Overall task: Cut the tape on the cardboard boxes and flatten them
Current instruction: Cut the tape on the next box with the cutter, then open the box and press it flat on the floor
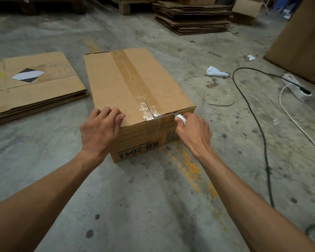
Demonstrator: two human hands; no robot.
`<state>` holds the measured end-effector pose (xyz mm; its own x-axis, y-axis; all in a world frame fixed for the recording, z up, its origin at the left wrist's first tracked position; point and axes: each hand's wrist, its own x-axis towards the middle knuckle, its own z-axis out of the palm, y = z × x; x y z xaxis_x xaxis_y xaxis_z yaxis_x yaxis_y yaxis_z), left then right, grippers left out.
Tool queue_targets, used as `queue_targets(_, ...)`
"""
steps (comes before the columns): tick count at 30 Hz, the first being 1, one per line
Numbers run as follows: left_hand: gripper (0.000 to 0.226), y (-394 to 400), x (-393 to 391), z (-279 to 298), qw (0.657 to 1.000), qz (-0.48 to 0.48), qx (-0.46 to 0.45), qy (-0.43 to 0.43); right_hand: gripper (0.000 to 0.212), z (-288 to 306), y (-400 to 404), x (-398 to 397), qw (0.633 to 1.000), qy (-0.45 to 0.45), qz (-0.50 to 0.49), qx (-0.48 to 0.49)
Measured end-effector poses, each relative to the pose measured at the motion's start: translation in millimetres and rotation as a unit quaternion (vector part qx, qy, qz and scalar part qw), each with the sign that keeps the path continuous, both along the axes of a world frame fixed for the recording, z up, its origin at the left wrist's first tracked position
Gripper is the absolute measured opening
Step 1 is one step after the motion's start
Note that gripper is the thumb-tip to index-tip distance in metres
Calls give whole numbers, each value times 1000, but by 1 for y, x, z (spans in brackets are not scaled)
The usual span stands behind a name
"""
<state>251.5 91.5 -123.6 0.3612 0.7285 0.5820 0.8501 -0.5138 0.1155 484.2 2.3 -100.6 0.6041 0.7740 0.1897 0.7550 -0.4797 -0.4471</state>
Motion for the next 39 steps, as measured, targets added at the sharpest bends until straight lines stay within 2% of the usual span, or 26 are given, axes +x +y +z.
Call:
queue_targets(4, 46, -1, 0, -2, 1000, 9, 3, 2, 35, -4, -1, 10, 999, 30, -20, 32)
queue_targets(8, 43, -1, -1, -2, 1000, 5, 1, -10, 33, -17, -16, -6, 994, 38, 88, 50)
queue_targets(12, 40, -4, -2, -1, 999, 10, -11, -45, 24, -30, -34, -23, 955, 210, 208, 19)
queue_targets(13, 39, -5, -3, -1, 998, 11, -18, -54, 23, -35, -38, -27, 943, 223, 246, -15)
queue_targets(17, 41, -10, -3, 2, 997, 4, -49, -65, 22, -67, -52, -60, 885, 137, 401, -193)
queue_targets(23, 44, -15, -2, 2, 995, 0, -86, -57, 29, -95, -55, -81, 826, 66, 502, -248)
queue_targets(25, 48, -15, -1, 2, 995, 5, -89, -50, 26, -86, -51, -71, 837, 86, 488, -233)
queue_targets(26, 51, -15, 0, 2, 995, 8, -90, -49, 23, -80, -48, -64, 862, 91, 462, -186)
queue_targets(28, 53, -14, 2, 1, 995, 20, -90, -46, 16, -65, -40, -49, 929, 47, 366, 10)
queue_targets(30, 57, -13, 6, 1, 995, 45, -79, -30, 18, -42, -28, -33, 950, -28, 242, 197)
queue_targets(31, 60, -12, 10, 2, 996, 63, -69, -14, 23, -30, -21, -26, 950, -57, 190, 242)
queue_targets(33, 67, -10, 18, 5, 994, 93, -51, 15, 43, -10, -1, -11, 964, -83, 124, 222)
queue_targets(36, 74, -4, 25, 6, 994, 99, -50, 8, 78, -3, 26, 15, 989, -11, 142, 31)
queue_targets(37, 75, -2, 26, 4, 994, 94, -54, 2, 84, -5, 31, 22, 985, 14, 170, -12)
queue_targets(39, 76, 0, 25, 1, 995, 79, -61, -6, 82, -8, 36, 33, 979, 11, 203, -20)
